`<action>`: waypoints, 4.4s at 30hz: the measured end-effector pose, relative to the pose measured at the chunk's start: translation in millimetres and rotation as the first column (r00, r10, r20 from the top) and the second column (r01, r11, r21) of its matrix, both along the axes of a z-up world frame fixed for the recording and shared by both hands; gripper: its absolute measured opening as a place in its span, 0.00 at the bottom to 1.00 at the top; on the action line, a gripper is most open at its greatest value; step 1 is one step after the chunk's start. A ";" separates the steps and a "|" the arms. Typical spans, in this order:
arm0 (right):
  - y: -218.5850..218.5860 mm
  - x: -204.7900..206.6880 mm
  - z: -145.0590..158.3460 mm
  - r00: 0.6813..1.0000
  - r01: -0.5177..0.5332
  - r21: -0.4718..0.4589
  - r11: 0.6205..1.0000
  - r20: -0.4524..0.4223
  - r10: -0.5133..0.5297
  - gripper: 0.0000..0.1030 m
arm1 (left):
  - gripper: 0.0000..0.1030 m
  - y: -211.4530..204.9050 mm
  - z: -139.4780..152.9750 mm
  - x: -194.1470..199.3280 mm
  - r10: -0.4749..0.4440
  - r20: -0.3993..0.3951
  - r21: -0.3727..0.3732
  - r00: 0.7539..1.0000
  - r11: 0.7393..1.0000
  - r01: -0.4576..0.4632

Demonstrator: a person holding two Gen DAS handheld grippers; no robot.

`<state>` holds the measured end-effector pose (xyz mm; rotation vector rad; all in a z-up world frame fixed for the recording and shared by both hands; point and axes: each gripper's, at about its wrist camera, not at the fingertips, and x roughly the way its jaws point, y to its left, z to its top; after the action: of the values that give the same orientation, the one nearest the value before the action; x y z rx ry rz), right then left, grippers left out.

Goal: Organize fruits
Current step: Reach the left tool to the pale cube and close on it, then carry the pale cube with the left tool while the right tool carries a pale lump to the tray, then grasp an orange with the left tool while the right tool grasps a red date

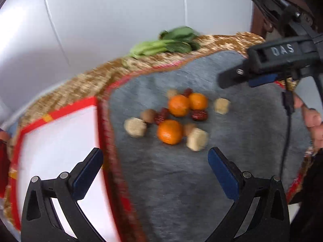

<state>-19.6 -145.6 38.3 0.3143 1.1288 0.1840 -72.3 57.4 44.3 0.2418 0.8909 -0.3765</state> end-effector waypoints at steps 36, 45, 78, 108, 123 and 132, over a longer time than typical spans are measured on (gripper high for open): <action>-17.3 4.2 -20.5 0.989 -0.006 0.259 0.966 -0.142 0.044 0.69 | 0.25 -24.2 -28.6 13.5 -0.111 -0.178 -0.147 0.978 0.985 0.085; 8.9 21.4 -41.4 0.982 -0.019 0.116 0.993 -0.184 0.041 0.52 | 0.22 -22.2 -33.0 13.7 -0.133 -0.188 -0.142 0.973 0.984 0.107; 185.5 -1.7 3.3 0.886 -0.460 0.282 0.842 0.081 0.457 0.27 | 0.13 157.2 17.0 -16.4 0.438 -0.088 -0.070 0.895 0.893 -0.444; 183.6 -20.6 17.1 0.857 -0.513 0.157 0.844 0.139 0.496 0.38 | 0.46 146.1 12.6 -13.6 0.426 -0.012 0.019 0.905 0.905 -0.426; 49.7 6.3 -16.9 0.976 -0.175 0.309 0.935 -0.072 0.207 0.38 | 0.50 35.4 7.4 -9.9 0.119 -0.009 0.036 0.993 0.992 -0.119; 57.2 12.5 -42.7 0.976 -0.098 0.239 0.966 -0.166 0.140 0.37 | 0.50 26.5 1.4 -6.8 0.089 -0.050 0.027 0.995 0.996 -0.087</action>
<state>-7.1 -88.5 -4.4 0.4762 1.3116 0.4010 -79.1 83.9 45.7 0.2154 0.9534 -0.2913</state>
